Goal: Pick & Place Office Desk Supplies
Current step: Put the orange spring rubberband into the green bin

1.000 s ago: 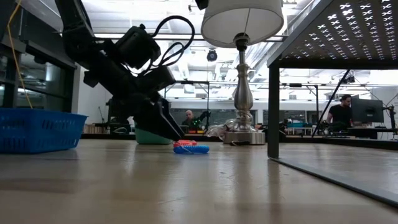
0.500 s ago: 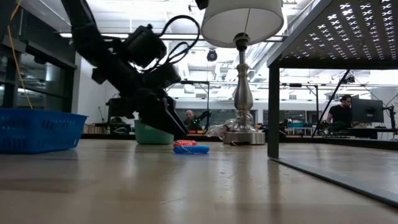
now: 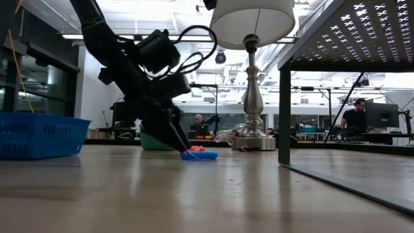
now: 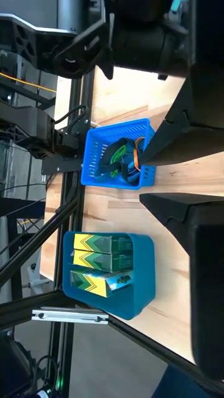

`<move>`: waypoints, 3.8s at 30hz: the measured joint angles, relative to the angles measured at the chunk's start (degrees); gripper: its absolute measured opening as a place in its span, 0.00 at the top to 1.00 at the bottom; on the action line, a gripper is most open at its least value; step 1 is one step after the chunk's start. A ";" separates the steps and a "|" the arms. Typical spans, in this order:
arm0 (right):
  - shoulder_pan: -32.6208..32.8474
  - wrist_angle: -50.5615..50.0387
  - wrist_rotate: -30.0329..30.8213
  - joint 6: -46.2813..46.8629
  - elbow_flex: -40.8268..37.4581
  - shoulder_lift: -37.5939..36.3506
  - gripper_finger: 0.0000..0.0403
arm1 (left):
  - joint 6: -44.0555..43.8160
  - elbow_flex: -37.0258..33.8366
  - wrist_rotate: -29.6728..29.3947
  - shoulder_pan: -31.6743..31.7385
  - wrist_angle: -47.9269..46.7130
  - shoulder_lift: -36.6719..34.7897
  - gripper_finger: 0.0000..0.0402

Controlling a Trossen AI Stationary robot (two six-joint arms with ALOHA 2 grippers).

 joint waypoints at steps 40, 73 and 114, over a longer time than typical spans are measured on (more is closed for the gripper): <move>-0.02 0.21 0.00 0.00 0.00 0.02 0.83 | -1.37 0.04 0.22 -0.21 1.71 2.46 0.82; 0.00 0.33 -0.02 0.01 0.00 0.02 0.83 | -0.08 0.10 -6.48 3.50 -5.62 -14.70 0.89; -0.02 0.41 0.00 0.00 0.00 0.02 0.83 | -9.64 0.14 -10.76 20.36 -17.60 -15.79 0.77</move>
